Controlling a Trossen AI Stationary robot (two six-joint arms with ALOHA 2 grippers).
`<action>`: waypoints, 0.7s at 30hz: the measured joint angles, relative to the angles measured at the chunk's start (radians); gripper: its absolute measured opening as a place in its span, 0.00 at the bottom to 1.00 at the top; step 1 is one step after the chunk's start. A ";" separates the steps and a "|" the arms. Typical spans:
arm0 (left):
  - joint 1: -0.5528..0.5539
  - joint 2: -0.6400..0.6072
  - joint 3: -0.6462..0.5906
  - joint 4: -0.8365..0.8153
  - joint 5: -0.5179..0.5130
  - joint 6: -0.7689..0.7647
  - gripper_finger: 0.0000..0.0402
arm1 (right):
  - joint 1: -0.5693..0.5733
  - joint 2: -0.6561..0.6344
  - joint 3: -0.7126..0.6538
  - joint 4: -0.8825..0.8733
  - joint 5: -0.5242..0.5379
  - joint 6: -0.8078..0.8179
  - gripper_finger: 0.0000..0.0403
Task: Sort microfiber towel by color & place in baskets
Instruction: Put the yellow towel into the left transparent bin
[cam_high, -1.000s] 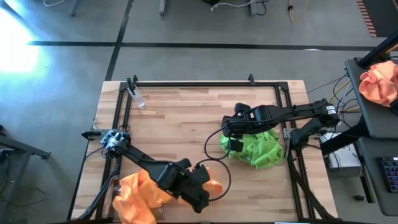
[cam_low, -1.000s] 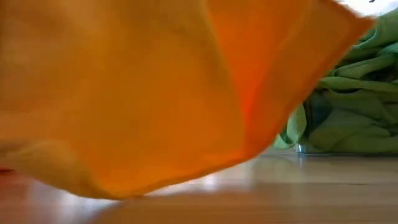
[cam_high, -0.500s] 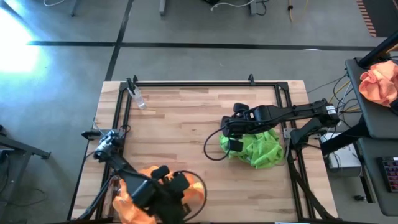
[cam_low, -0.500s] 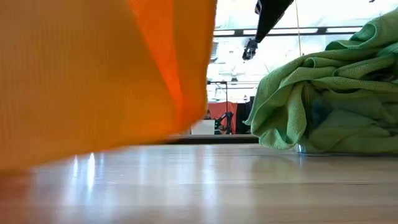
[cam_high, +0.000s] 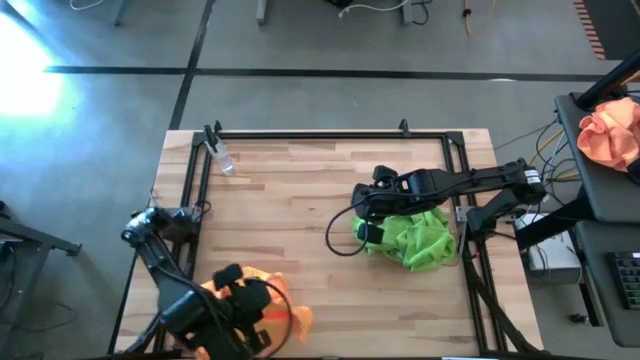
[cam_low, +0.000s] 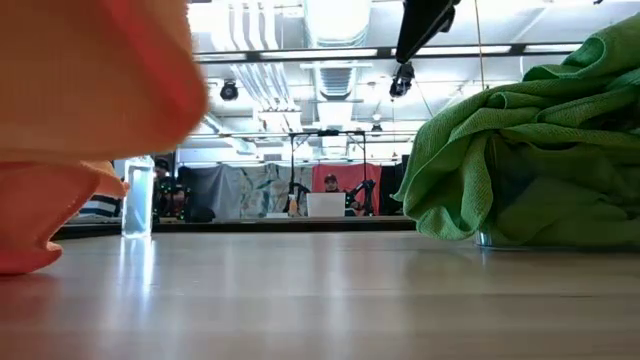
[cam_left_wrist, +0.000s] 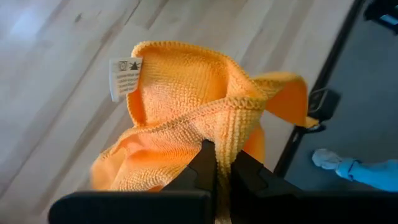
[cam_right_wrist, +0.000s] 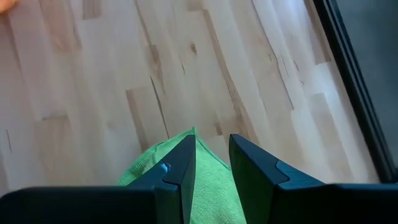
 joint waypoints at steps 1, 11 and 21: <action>-0.010 -0.026 -0.039 -0.002 0.001 -0.021 0.00 | 0.000 0.000 0.000 0.000 0.000 0.016 0.23; -0.176 -0.216 -0.328 -0.002 0.010 -0.291 0.00 | 0.000 0.000 0.000 0.000 0.000 0.123 0.23; -0.336 -0.256 -0.466 -0.001 0.129 -0.500 0.00 | 0.000 0.000 0.000 0.008 0.000 0.169 0.23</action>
